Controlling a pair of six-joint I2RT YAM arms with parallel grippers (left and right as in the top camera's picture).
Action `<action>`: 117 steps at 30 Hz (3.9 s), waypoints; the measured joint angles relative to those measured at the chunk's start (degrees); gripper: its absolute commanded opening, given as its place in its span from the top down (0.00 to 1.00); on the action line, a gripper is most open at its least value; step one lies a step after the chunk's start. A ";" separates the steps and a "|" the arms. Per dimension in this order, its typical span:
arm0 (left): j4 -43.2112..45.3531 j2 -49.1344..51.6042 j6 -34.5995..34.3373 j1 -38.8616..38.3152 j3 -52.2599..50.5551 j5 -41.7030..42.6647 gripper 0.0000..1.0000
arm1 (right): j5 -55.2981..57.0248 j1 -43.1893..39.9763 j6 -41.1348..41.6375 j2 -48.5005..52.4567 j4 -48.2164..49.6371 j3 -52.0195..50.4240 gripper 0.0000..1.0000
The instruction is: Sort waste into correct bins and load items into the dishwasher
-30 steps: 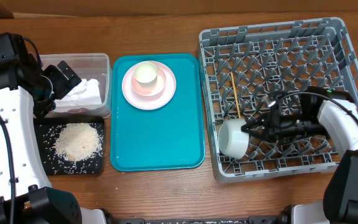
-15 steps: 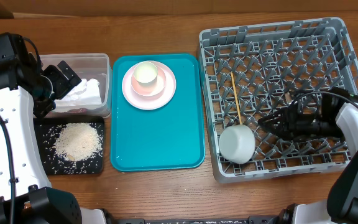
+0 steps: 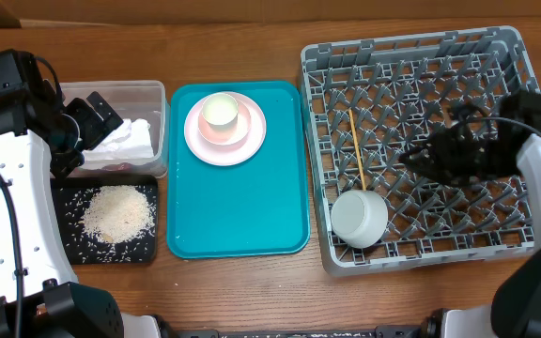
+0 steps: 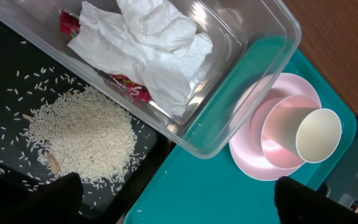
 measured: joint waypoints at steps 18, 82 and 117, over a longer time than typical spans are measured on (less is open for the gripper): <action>-0.02 0.00 0.00 0.00 0.00 -0.02 0.00 | 37.03 36.76 17.42 -2.67 9.68 1.46 0.65; 0.00 0.00 0.00 0.00 0.00 -0.02 0.00 | 46.12 49.62 29.49 -2.14 17.86 -5.90 0.61; 0.00 0.00 0.00 0.00 0.00 -0.02 0.00 | 48.70 49.62 36.15 -2.12 19.58 -5.90 0.58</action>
